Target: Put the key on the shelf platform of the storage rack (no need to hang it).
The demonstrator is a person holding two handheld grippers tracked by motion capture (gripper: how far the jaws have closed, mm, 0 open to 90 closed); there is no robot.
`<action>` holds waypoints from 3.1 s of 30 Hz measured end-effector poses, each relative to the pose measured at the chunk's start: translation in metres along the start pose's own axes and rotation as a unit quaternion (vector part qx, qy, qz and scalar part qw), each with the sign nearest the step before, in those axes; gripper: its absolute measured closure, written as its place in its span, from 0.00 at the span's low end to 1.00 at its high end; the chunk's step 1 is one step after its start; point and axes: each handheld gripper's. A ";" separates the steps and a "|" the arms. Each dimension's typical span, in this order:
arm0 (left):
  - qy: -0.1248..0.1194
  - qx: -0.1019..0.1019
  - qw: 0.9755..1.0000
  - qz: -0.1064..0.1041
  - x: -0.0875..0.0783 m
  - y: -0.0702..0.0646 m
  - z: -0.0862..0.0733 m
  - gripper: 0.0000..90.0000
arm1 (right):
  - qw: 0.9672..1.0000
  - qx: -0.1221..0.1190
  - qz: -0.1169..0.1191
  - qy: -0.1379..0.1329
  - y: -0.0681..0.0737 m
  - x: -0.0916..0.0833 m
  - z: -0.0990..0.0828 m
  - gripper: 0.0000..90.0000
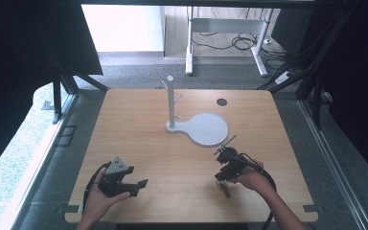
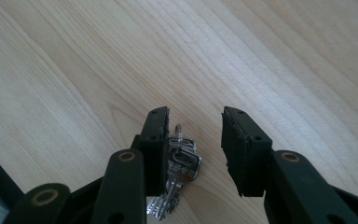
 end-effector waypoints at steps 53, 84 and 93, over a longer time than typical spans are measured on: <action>0.000 -0.007 1.000 0.006 -0.003 0.004 -0.003 0.29 | 0.999 -0.010 0.008 0.047 0.001 -0.022 0.011 0.99; -0.003 -0.001 1.000 0.002 -0.004 0.000 -0.002 0.29 | 0.999 0.004 -0.011 0.036 -0.024 -0.046 0.037 0.99; -0.004 0.000 1.000 0.006 -0.004 -0.002 -0.003 0.29 | 0.999 0.003 -0.018 0.040 -0.028 -0.048 0.046 0.99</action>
Point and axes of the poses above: each handheld gripper's, and its own axes: x roughly forward along the jaws, z roughly out of its top, y roughly to its left, and after that the axes turned 11 degrees about z, right-handed
